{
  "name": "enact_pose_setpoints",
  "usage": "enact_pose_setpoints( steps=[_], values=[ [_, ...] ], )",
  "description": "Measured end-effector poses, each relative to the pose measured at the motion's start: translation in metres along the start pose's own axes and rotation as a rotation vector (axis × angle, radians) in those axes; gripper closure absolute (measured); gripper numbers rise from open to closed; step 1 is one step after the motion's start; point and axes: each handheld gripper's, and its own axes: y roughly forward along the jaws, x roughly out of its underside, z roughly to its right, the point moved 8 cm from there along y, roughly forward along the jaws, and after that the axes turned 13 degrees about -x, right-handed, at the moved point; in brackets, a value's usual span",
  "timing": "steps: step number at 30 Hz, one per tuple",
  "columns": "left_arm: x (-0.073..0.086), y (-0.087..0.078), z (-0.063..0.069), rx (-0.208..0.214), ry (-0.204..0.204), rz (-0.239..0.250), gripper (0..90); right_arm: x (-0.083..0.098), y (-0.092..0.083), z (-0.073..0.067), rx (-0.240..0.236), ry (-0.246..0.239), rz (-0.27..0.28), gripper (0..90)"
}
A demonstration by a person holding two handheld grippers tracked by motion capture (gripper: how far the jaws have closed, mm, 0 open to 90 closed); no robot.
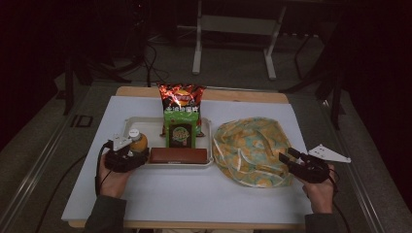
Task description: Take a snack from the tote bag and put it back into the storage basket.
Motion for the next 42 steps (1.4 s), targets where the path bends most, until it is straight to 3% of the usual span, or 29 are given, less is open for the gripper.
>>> enact_pose_setpoints(
  steps=[12,17,23,38,42],
  values=[
    [0.005,0.004,-0.001,0.029,-0.018,-0.025,33.7,0.0,0.0,0.0,0.0,-0.001,-0.001,50.4],
    [0.003,0.001,-0.002,0.011,-0.019,-0.014,26.6,0.0,0.0,0.0,0.0,0.0,0.001,50.4],
    [0.003,-0.003,-0.003,0.002,-0.015,-0.006,24.5,0.0,0.0,0.0,0.0,-0.001,0.001,50.4],
    [0.012,-0.013,-0.006,-0.015,-0.026,0.017,25.6,0.0,-0.001,0.0,-0.001,0.0,0.002,50.3],
    [0.013,-0.018,-0.006,-0.013,-0.024,0.042,29.0,0.0,-0.001,-0.001,-0.002,0.002,0.002,50.1]
  ],
)
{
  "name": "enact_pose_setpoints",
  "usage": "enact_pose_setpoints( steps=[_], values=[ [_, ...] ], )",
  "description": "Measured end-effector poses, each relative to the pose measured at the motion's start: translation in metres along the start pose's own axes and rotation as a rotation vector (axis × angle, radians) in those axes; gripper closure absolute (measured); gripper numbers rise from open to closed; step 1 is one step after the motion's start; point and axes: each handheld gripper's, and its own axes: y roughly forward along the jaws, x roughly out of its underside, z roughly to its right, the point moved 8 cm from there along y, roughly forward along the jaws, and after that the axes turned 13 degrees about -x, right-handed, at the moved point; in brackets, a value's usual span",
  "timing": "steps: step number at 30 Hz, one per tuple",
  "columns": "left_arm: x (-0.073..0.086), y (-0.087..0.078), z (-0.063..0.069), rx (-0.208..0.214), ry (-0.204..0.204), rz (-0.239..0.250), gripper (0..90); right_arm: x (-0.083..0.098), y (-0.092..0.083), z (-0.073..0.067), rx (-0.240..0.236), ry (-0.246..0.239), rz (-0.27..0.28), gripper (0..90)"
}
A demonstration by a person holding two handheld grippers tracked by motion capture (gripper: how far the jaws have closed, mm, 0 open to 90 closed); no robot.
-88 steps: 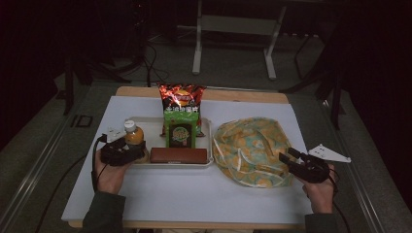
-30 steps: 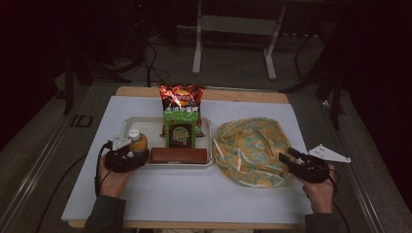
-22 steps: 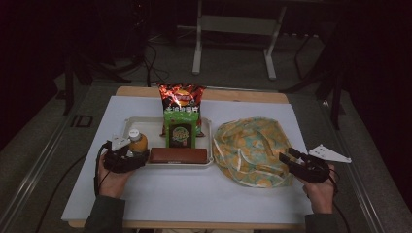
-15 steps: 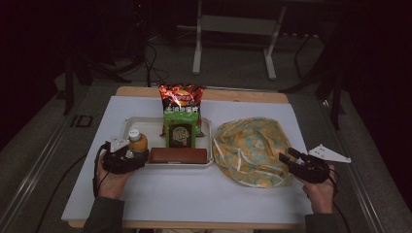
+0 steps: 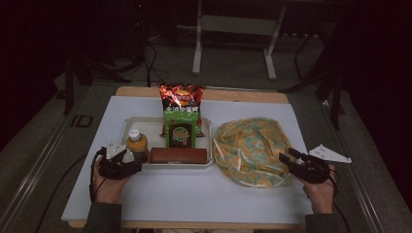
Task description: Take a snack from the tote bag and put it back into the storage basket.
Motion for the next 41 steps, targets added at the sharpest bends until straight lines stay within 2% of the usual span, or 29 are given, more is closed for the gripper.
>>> enact_pose_setpoints(
  steps=[13,18,24,28,37,41],
  values=[
    [0.008,-0.01,-0.002,0.0,-0.003,0.004,36.5,0.0,0.0,0.0,0.001,-0.001,-0.002,50.1],
    [0.012,-0.012,0.0,0.021,-0.007,-0.002,41.9,0.001,0.001,0.0,0.001,-0.003,-0.003,50.1],
    [0.015,-0.015,0.002,0.028,0.002,-0.006,44.3,0.001,0.001,0.0,0.002,-0.002,-0.005,50.0],
    [0.018,-0.016,0.002,0.043,-0.009,-0.015,46.0,0.001,0.0,0.0,0.001,-0.002,-0.003,50.1],
    [0.023,-0.016,0.006,0.053,0.007,-0.032,46.6,0.001,0.0,0.001,0.001,0.001,-0.005,50.1],
    [0.027,-0.014,0.011,0.06,0.029,-0.045,46.6,0.001,0.0,0.001,0.002,-0.001,-0.005,50.0]
  ],
)
